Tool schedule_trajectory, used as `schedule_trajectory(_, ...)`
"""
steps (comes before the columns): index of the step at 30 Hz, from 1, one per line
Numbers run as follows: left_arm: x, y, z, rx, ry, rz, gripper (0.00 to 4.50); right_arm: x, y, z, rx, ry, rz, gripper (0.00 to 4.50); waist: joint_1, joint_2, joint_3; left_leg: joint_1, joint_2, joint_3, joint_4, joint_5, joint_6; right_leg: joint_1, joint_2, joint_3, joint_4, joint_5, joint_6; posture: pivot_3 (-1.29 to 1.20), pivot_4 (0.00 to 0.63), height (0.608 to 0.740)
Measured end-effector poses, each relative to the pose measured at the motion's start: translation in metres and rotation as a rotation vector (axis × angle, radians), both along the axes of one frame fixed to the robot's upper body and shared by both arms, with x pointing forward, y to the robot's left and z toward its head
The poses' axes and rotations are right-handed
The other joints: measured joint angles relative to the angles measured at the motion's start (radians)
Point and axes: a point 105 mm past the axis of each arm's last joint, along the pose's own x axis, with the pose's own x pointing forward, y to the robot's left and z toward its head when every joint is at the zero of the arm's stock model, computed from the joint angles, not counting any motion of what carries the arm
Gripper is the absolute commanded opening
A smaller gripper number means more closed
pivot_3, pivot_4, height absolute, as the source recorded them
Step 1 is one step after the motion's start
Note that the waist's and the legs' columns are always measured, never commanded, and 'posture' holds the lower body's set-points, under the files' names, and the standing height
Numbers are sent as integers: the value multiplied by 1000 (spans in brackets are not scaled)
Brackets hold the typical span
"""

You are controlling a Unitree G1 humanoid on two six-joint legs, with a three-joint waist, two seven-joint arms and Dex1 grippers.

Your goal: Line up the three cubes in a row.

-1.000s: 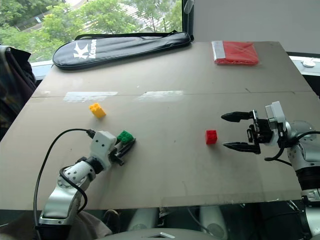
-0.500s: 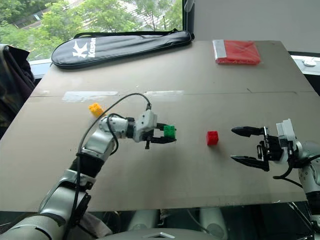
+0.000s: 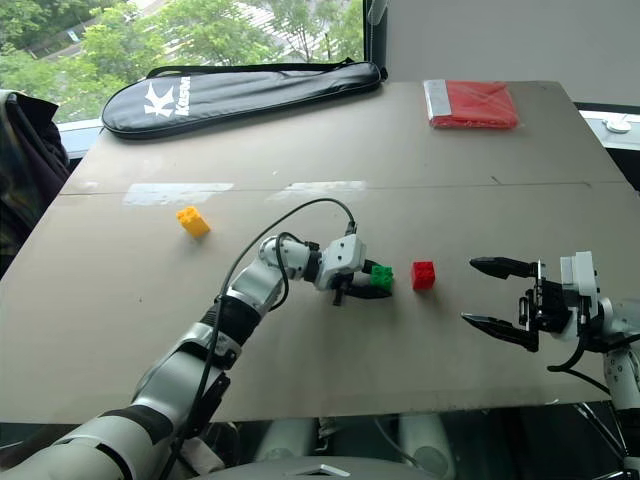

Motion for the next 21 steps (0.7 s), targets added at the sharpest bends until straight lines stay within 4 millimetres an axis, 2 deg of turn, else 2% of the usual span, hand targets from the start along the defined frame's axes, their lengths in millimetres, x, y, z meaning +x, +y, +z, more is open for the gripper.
schedule_trajectory(21,1,0,-2,-26,8,72,1336,5,-1,2,-24,0,16,4500,-1,0,0,2,0,0,0,0,0,1,0,0,2,0,0,0,150,708)
